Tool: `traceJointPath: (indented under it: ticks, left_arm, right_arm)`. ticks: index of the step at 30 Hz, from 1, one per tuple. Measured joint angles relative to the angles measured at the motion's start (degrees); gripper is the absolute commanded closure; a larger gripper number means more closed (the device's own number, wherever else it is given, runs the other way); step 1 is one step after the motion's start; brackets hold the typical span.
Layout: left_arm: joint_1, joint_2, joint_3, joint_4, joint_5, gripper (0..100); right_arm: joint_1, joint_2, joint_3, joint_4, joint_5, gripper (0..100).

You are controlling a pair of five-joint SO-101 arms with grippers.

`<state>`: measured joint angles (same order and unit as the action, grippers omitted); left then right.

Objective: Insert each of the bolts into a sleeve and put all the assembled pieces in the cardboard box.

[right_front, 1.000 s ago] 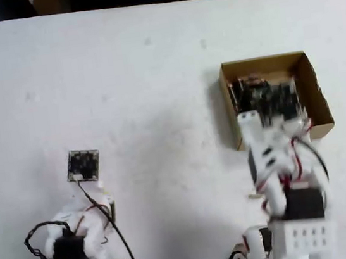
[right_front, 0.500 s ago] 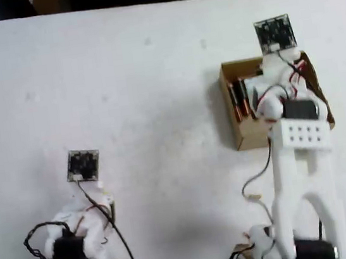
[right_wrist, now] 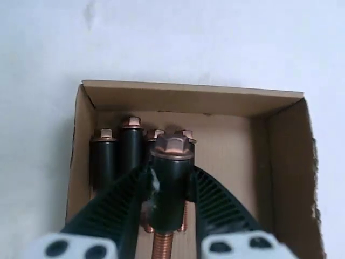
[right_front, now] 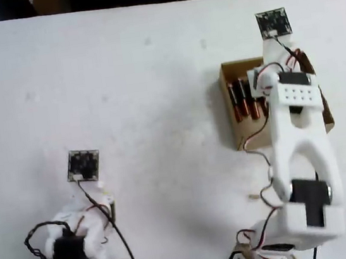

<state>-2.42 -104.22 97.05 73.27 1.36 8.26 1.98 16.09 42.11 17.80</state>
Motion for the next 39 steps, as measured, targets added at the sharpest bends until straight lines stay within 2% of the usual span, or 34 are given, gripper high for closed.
traceJointPath:
  ticks: [14, 29, 31, 36, 39]
  left_arm:
    - [0.0, 0.0, 0.0, 0.0, 0.0, 98]
    - [0.0, 0.0, 0.0, 0.0, 0.0, 98]
    - [0.0, 0.0, 0.0, 0.0, 0.0, 98]
    - [0.0, 0.0, 0.0, 0.0, 0.0, 98]
    - [0.0, 0.0, 0.0, 0.0, 0.0, 98]
  right_arm:
    - [1.9, 20.7, -16.6, 0.3, 0.0, 98.1]
    - [5.9, 46.5, -52.5, 18.5, 0.0, 97.6]
    - [5.9, 49.1, -56.5, 21.0, 0.0, 94.8]
    - [5.8, 53.6, -65.4, 26.6, 0.0, 79.6]
    - [5.8, 54.5, -70.0, 30.2, 0.0, 76.5]
